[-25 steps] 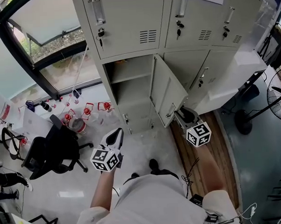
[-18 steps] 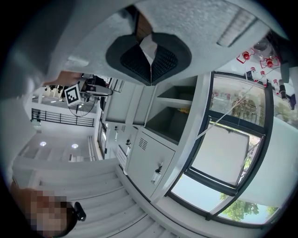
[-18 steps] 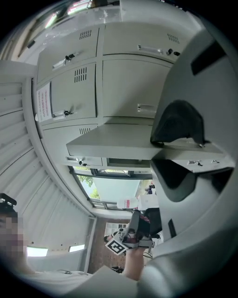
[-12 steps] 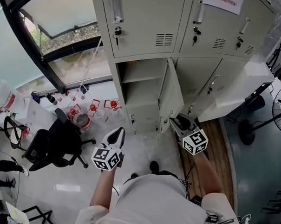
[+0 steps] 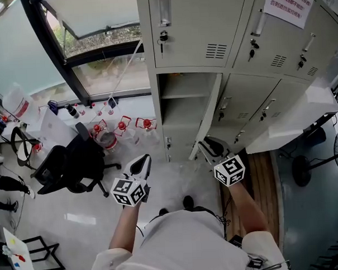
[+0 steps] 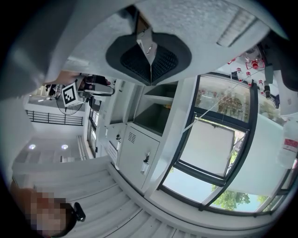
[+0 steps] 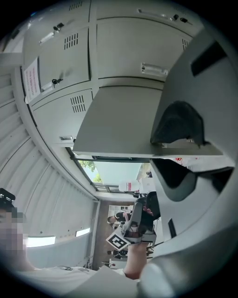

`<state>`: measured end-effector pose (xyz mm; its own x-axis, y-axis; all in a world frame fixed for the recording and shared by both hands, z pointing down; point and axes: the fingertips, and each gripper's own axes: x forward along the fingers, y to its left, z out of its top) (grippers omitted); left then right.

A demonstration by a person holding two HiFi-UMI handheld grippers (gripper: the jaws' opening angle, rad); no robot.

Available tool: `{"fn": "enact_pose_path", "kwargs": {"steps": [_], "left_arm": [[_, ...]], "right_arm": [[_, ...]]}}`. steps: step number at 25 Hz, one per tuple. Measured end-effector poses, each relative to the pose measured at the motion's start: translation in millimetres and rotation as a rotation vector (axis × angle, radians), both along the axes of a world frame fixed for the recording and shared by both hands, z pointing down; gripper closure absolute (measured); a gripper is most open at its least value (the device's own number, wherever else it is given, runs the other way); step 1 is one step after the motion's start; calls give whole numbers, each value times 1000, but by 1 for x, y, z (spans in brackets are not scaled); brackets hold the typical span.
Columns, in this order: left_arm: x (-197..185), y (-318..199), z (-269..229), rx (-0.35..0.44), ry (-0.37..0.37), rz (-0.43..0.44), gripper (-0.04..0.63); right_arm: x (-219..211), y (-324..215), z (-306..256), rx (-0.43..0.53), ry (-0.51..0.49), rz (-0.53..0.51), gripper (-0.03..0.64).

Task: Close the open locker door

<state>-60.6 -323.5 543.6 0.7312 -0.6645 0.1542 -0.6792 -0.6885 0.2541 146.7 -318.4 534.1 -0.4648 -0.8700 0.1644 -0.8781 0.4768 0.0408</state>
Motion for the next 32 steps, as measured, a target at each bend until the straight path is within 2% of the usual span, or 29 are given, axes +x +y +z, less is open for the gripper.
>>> {"fn": "enact_pose_path", "kwargs": {"steps": [7, 17, 32], "left_arm": [[-32, 5, 3, -8, -2, -83, 580], [-49, 6, 1, -5, -1, -149, 580], [-64, -9, -1, 2, -4, -228, 580]], "right_arm": [[-33, -30, -1, 5, 14, -52, 528], [-71, -84, -3, 7, 55, -108, 528], [-88, -164, -3, -13, 68, -96, 529]]}}
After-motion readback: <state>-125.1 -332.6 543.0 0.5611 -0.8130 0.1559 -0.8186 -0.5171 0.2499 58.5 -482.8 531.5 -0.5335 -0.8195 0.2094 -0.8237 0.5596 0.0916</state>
